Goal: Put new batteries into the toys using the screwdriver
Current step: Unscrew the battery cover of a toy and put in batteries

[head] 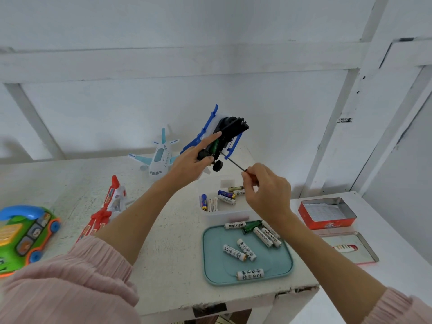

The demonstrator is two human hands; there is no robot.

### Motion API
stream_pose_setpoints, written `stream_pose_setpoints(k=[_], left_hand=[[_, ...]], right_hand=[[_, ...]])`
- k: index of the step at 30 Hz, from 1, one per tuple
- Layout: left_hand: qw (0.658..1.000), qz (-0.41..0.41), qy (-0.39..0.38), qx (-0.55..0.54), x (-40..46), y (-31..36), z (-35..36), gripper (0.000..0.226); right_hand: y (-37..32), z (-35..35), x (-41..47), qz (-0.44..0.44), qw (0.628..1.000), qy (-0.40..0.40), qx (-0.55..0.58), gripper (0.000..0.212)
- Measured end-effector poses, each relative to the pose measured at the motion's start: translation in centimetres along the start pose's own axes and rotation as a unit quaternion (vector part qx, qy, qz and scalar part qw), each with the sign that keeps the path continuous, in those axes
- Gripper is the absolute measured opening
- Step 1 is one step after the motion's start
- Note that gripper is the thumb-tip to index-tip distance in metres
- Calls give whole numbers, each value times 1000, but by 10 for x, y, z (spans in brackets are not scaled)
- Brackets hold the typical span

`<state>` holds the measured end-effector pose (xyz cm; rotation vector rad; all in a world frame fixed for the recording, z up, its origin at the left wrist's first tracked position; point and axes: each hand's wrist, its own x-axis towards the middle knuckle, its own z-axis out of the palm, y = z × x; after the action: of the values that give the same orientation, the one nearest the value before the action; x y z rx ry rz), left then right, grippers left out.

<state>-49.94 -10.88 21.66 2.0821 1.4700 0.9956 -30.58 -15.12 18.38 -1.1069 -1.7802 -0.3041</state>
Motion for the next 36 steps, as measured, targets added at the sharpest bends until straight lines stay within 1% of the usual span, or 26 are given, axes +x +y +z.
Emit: stream_pose_setpoints(k=[4, 9, 13, 19, 22, 25, 28, 31, 36], left_hand=[[1000, -1, -25, 11, -5, 1, -2, 58], [999, 5, -43, 17, -5, -2, 1, 65], [998, 8, -57, 41, -5, -3, 3, 64], [990, 2, -77, 119, -3, -10, 3, 58], [987, 6, -88, 132, -1, -9, 3, 57], [988, 7, -94, 120, 1, -8, 5, 59], [989, 14, -104, 105, 5, -9, 8, 62], [988, 19, -109, 107, 7, -9, 10, 62], [983, 22, -115, 142, 9, -9, 10, 59]], right_hand=[[7, -13, 23, 52, 998, -25, -1, 17], [14, -13, 48, 102, 986, -132, -25, 18], [20, -9, 56, 139, 978, -156, 7, 20], [31, -9, 61, 188, 957, -215, 43, 22], [36, -9, 58, 206, 951, -222, 57, 21], [34, -8, 53, 216, 954, -196, 63, 21], [30, -5, 47, 195, 964, -179, 39, 18], [31, -6, 48, 200, 960, -190, 46, 17], [39, -10, 52, 219, 949, -213, 75, 18]])
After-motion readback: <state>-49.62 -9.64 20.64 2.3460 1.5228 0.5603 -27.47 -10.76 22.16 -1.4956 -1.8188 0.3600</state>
